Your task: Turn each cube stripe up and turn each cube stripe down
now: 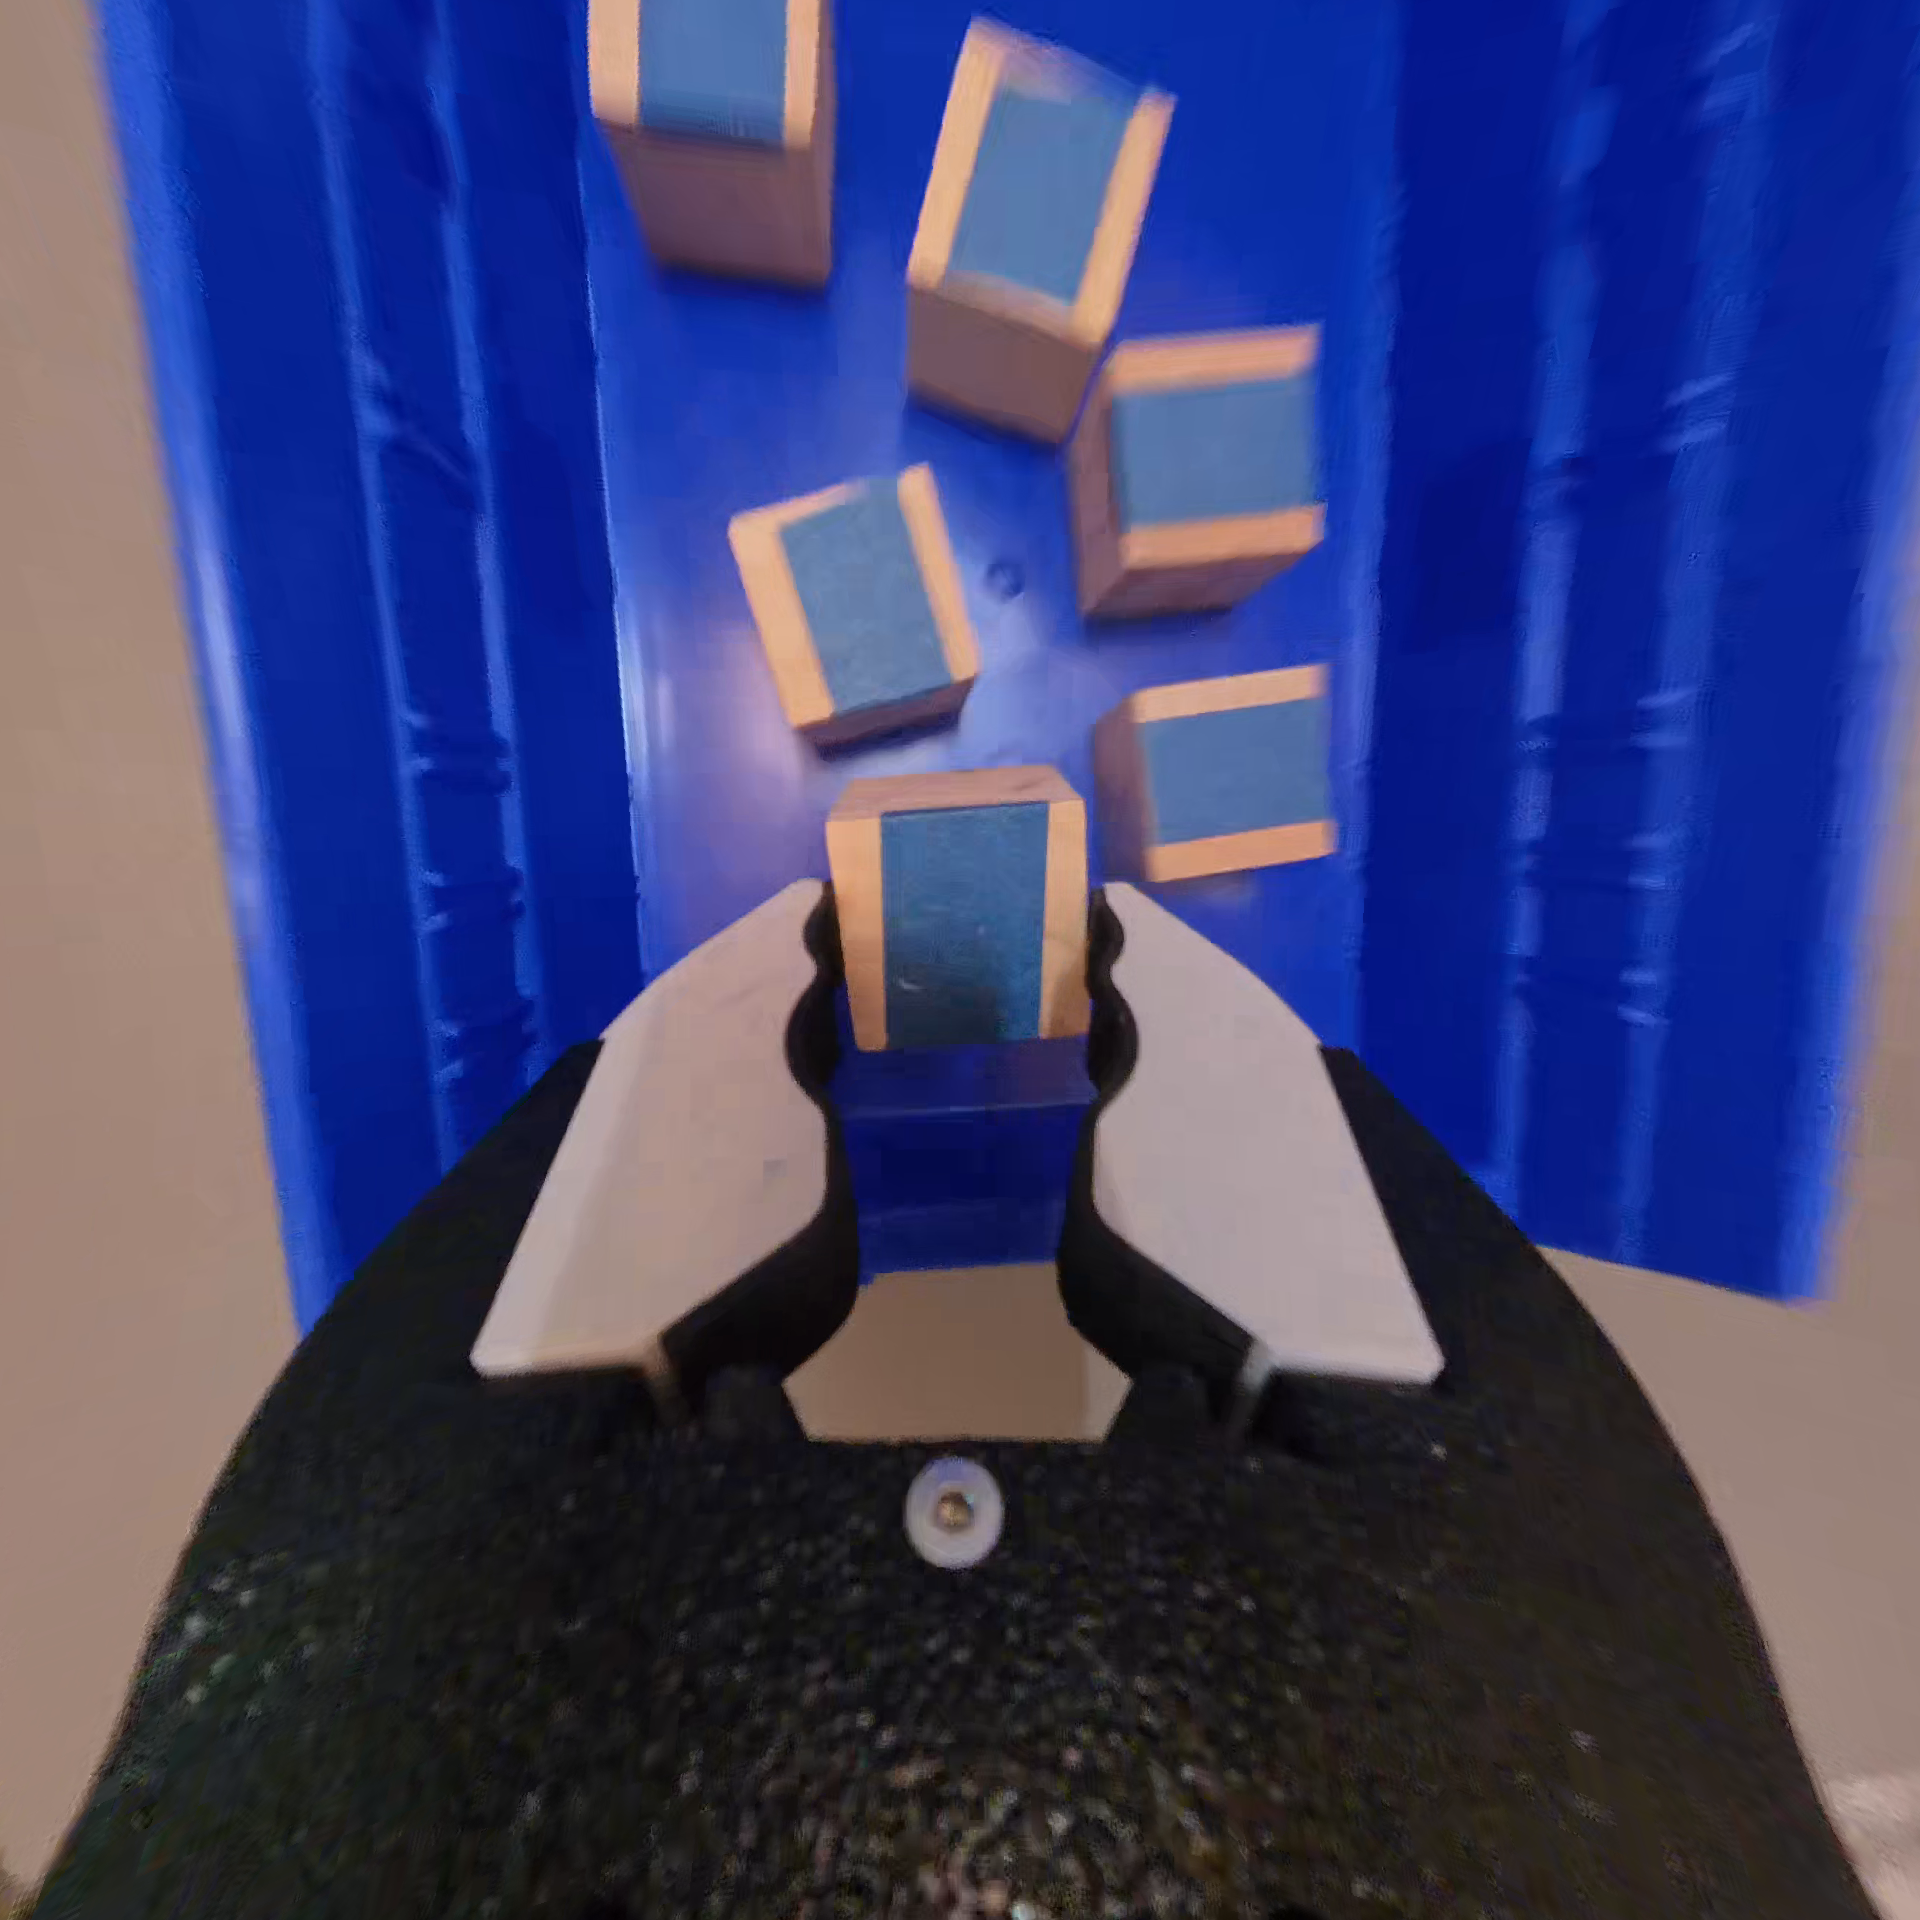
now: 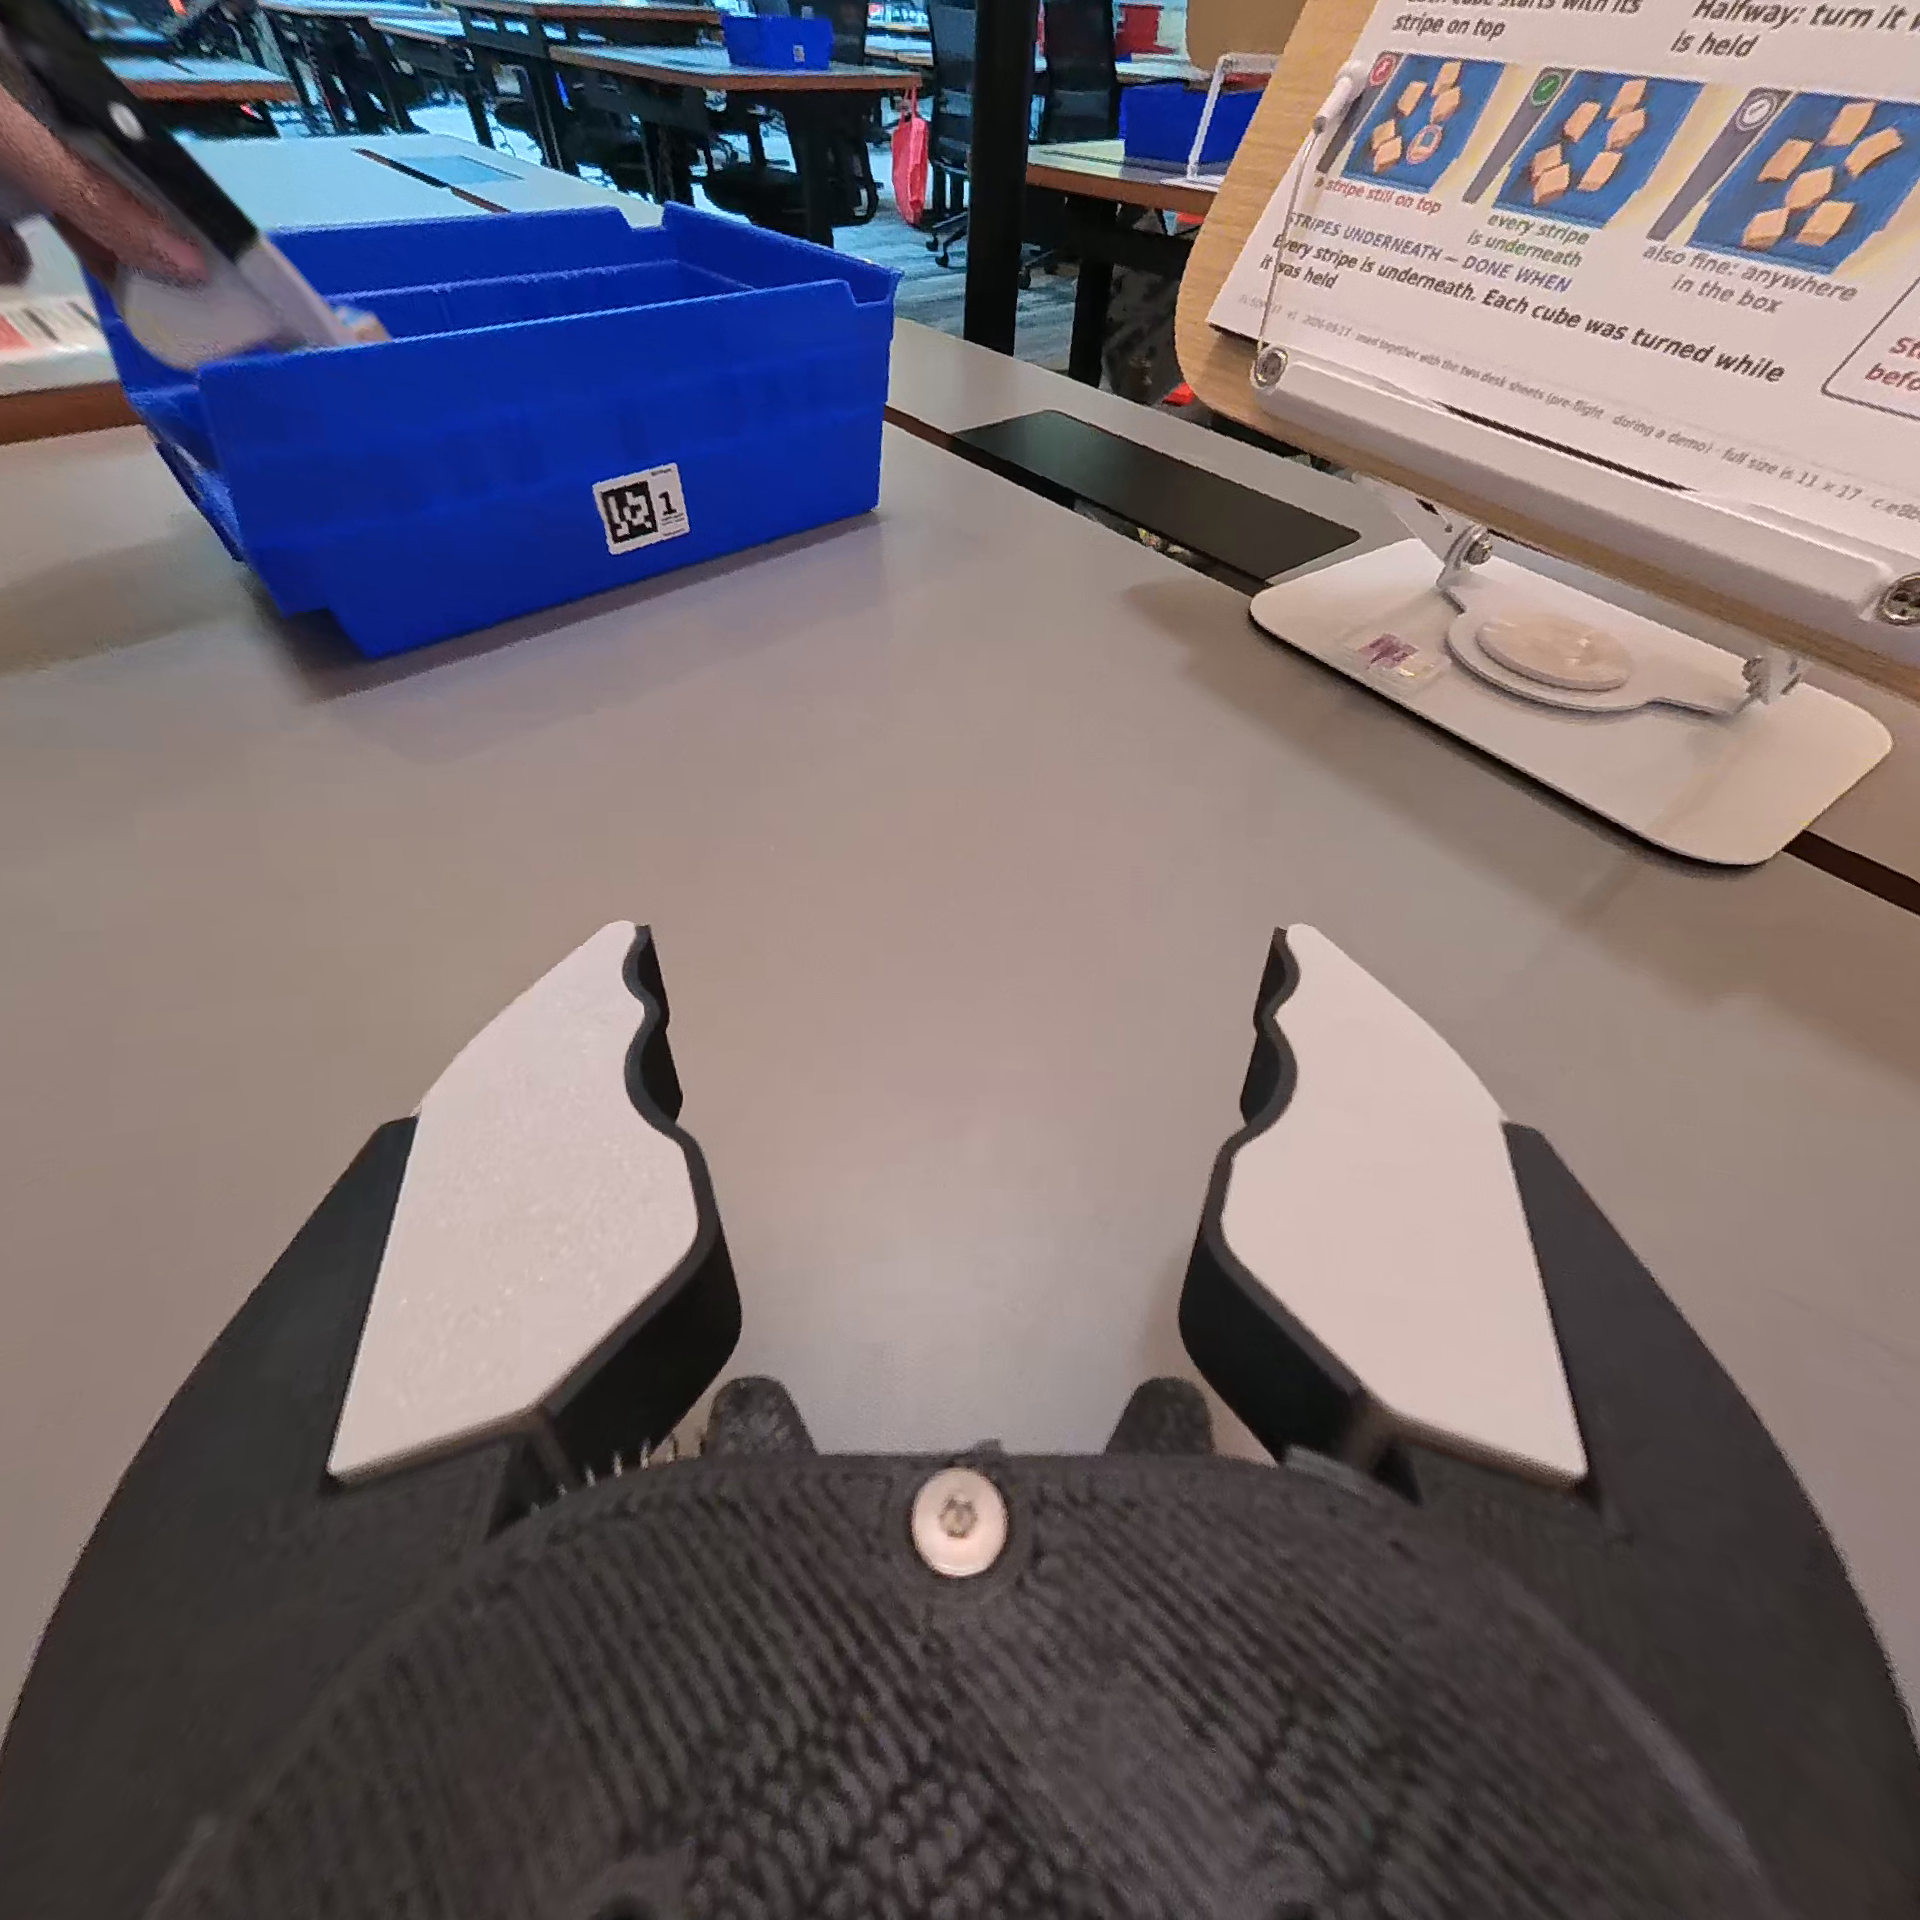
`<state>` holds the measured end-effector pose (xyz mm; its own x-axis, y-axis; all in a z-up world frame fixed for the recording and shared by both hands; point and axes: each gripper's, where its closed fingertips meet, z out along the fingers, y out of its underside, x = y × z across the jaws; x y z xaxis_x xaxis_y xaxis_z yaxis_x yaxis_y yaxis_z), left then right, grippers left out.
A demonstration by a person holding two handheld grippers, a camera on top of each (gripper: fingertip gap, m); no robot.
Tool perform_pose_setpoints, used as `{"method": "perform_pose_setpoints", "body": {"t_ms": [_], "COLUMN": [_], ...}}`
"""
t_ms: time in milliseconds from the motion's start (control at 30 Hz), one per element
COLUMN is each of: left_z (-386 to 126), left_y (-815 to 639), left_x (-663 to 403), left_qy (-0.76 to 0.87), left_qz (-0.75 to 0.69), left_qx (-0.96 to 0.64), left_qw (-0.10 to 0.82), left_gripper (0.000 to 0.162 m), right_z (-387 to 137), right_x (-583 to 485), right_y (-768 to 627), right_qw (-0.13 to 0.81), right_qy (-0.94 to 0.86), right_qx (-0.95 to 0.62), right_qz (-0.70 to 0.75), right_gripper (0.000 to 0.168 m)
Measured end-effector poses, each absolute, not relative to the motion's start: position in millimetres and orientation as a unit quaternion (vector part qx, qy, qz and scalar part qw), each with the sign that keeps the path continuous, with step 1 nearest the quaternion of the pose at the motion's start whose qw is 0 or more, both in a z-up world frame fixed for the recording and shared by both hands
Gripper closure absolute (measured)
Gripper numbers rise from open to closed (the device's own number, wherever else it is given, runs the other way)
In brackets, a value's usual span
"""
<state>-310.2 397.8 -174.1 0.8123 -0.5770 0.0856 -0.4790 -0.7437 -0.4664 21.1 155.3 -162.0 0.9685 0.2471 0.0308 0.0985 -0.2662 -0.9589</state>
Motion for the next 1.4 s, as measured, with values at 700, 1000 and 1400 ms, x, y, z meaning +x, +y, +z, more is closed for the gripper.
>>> {"method": "perform_pose_setpoints", "body": {"t_ms": [700,1000,1400], "left_z": [7.2,0.7,-24.7], "left_y": [222.8,157.4,108.0], "left_x": [-84.4,-15.0,3.1], "left_qy": [0.388,0.395,0.395], "left_qz": [-0.672,-0.797,-0.838], "left_qx": [-0.584,-0.439,-0.376], "left_qw": [0.238,0.125,0.017], "left_gripper": [0.118,0.118,0.118], "right_z": [-99.3,-35.0,-30.0], "right_x": [4.6,13.6,3.5], "right_y": [144.9,131.1,115.4], "right_qw": [0.704,0.710,0.653], "right_qy": [-0.180,-0.298,-0.431], "right_qx": [-0.684,-0.637,-0.621], "right_qz": [0.057,-0.043,-0.046], "right_gripper": [0.065,0.076,0.092]}}
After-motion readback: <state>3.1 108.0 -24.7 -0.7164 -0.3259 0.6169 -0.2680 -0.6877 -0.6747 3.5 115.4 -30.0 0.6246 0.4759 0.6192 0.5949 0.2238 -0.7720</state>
